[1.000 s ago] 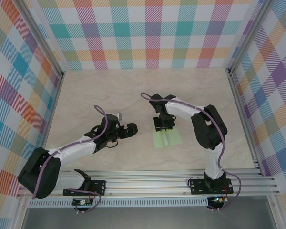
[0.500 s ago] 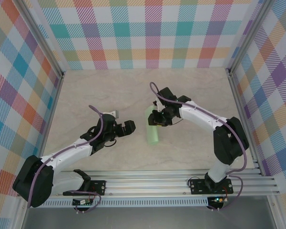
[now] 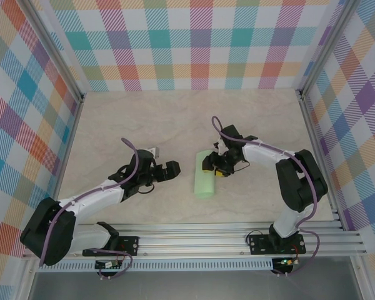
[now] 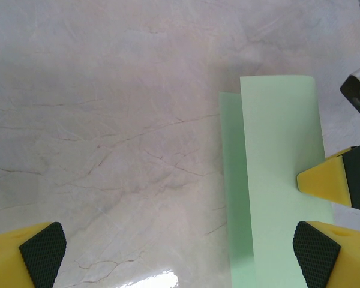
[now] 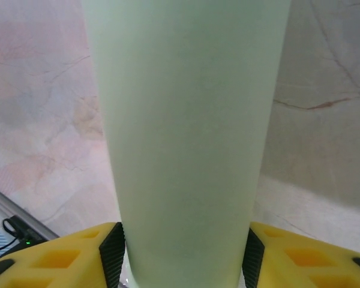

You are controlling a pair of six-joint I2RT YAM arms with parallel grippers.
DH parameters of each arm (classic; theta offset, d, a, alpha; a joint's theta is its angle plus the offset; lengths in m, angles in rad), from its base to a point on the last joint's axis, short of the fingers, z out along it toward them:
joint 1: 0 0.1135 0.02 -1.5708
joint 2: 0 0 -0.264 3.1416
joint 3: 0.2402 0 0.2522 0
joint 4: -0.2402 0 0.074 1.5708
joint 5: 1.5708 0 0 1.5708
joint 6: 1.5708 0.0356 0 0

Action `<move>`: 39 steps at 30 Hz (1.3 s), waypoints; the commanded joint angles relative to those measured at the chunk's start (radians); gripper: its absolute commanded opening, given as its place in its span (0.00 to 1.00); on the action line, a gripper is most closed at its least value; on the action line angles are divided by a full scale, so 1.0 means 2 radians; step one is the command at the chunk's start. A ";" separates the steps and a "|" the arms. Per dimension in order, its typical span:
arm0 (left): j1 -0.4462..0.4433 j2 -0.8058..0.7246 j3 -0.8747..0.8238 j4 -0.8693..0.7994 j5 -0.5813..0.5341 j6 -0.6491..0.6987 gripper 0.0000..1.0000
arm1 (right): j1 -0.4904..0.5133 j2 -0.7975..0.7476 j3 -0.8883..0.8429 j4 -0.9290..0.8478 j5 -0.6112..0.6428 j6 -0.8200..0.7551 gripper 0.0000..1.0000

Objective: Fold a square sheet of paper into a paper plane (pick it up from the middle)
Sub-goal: Fold the square sheet of paper in half at the center of the table.

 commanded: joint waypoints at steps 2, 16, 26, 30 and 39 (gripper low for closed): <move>-0.011 0.010 0.015 0.016 0.015 0.002 1.00 | -0.006 0.008 -0.006 -0.021 0.035 -0.029 0.60; -0.015 0.029 0.015 0.026 0.019 0.002 1.00 | -0.009 0.023 0.003 -0.054 0.090 -0.052 0.67; -0.015 0.039 0.019 0.032 0.021 0.002 1.00 | -0.008 0.028 0.006 -0.039 0.063 -0.042 0.70; -0.016 0.042 0.020 0.033 0.023 0.002 1.00 | -0.009 0.023 0.009 -0.033 0.060 -0.033 0.72; -0.016 0.043 0.020 0.034 0.024 0.001 1.00 | -0.008 0.035 0.013 -0.040 0.065 -0.028 0.79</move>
